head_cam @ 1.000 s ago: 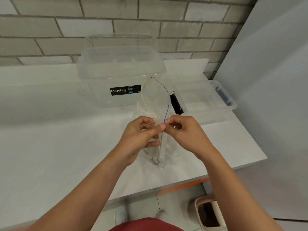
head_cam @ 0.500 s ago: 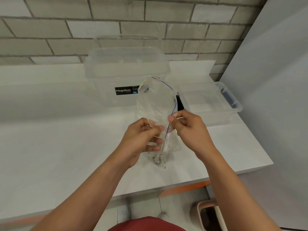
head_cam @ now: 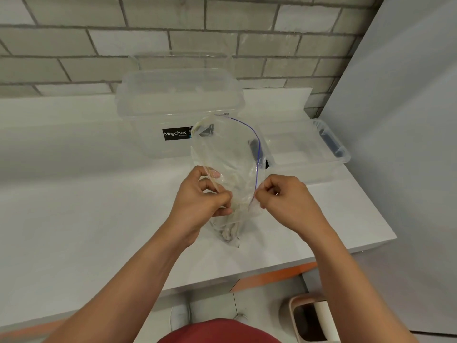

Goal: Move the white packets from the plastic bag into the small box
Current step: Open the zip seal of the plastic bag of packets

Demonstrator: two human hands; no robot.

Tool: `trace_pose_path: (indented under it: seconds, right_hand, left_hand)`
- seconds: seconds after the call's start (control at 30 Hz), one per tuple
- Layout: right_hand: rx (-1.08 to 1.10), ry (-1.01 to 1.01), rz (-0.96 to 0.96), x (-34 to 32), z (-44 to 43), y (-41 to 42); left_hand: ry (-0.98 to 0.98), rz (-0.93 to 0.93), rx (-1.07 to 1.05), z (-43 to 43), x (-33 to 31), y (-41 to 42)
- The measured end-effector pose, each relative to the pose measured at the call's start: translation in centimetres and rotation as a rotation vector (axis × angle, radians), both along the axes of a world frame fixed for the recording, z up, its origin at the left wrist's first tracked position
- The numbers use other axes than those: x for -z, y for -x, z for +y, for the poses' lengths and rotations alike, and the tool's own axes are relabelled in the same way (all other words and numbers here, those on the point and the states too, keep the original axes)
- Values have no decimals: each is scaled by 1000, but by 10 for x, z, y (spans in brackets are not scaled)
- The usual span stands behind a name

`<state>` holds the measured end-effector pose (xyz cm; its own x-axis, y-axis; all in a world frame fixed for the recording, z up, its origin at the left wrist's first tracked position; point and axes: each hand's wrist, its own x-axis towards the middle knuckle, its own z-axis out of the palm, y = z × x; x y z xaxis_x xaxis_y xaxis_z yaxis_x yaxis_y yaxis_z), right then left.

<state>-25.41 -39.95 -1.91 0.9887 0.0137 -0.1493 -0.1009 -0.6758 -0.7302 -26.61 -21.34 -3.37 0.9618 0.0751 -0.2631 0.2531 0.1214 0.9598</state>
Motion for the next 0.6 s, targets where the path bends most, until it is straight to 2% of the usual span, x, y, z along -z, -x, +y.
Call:
trace_pose_path:
  seconds: [0.13,0.3,0.4,0.5,0.57,0.6]
  right_hand:
    - [154,-44,-179,-7,4,2]
    - [101,-51,-211,-19,13,1]
    - [76,-33,-213,-20,12,1]
    - [14,8,-229,-17,10,2]
    - [-49,-4,-234,-16,9,1]
    - [-80,-15,-234,-16,9,0]
  left_hand:
    - [-24,12,29,-1,-3,8]
    - [-79,-13,78,-15,-4,24]
    - [-386,-187,-34,-8,-2,19]
    - [-828,-543,-265,16,-20,-9]
    - [-1057,-688,-274,31,-42,-34]
    - [-1151,-679,-223,39,-51,-47]
